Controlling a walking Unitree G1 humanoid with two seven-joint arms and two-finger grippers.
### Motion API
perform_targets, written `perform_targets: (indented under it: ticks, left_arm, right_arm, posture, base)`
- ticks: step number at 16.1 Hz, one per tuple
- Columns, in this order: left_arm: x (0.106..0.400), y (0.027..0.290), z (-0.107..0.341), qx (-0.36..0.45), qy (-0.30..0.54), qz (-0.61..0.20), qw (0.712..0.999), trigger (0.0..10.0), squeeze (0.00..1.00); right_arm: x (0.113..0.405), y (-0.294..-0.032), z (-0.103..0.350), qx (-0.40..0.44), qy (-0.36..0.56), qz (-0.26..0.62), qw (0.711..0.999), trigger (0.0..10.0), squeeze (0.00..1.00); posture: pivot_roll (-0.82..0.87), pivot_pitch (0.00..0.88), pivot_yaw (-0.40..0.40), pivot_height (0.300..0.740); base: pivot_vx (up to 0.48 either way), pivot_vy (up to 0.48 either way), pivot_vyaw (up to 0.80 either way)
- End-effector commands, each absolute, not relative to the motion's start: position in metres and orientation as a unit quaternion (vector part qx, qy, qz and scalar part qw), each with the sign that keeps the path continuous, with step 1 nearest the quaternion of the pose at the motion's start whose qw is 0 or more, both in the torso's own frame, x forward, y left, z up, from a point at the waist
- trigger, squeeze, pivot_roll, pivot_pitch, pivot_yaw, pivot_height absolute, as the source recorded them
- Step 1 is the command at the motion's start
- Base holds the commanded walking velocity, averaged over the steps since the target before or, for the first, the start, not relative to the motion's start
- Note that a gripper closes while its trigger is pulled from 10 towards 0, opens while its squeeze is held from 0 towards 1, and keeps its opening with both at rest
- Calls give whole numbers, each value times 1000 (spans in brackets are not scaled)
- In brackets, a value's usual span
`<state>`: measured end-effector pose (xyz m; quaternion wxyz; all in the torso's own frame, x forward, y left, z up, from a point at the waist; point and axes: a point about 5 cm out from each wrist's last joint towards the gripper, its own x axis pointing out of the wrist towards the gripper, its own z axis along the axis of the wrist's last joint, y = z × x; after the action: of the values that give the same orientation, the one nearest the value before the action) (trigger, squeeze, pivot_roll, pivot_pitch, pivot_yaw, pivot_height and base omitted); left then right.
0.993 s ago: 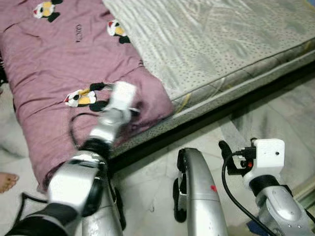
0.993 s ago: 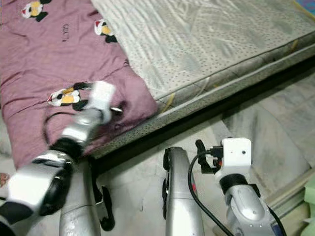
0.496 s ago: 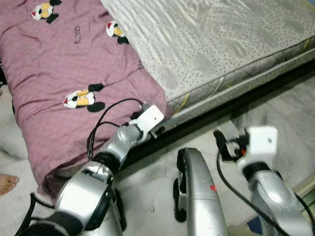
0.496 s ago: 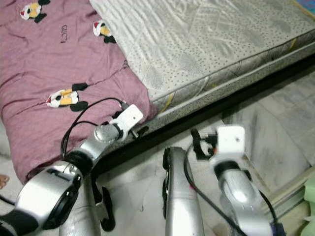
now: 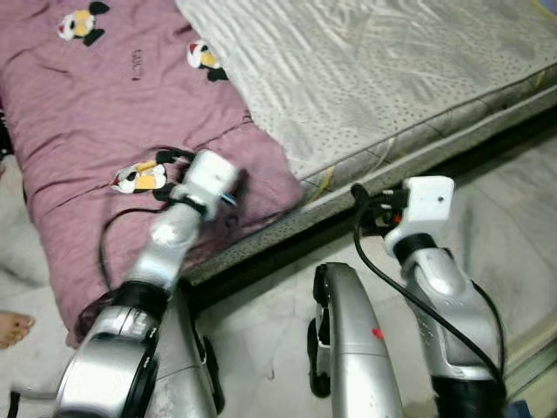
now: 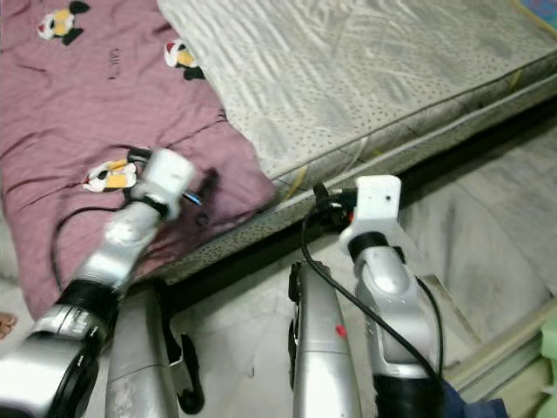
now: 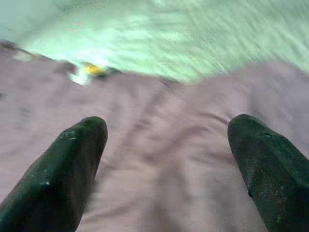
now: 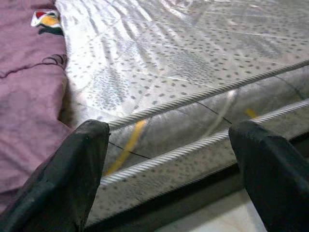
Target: Clean up the room
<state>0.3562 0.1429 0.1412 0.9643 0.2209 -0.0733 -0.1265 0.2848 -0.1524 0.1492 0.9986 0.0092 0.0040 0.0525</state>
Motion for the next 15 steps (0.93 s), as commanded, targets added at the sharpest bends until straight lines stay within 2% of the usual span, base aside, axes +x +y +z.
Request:
perform_targets:
  ticks: [1, 5, 8, 11, 15]
  left_arm:
    - [353, 149, 145, 213, -82, -113, 967, 10000, 0]
    - [315, 164, 146, 194, -111, -94, 970, 10000, 0]
    - [303, 172, 145, 175, -112, -67, 976, 10000, 0]
    - [263, 193, 127, 97, -71, 66, 991, 10000, 0]
    - [242, 181, 118, 69, -53, 67, 994, 10000, 0]
  right_arm:
    - [285, -152, 146, 10, 5, 49, 999, 10000, 0]
    - [302, -132, 144, 29, -15, 67, 997, 10000, 0]
    - [303, -131, 142, 32, -16, 69, 997, 10000, 0]
    - [303, -130, 131, 32, -9, 79, 996, 10000, 0]
    - [311, -128, 128, 30, -29, 83, 996, 10000, 0]
  posture:
    - [-73, 129, 26, 526]
    - [-14, 52, 21, 526]
    - [0, 37, 19, 526]
    - [14, 5, 9, 526]
    - [20, 0, 10, 526]
  base:
    - [0, 0, 0]
    - [0, 0, 0]
    - [0, 0, 0]
    - [0, 0, 0]
    - [0, 0, 0]
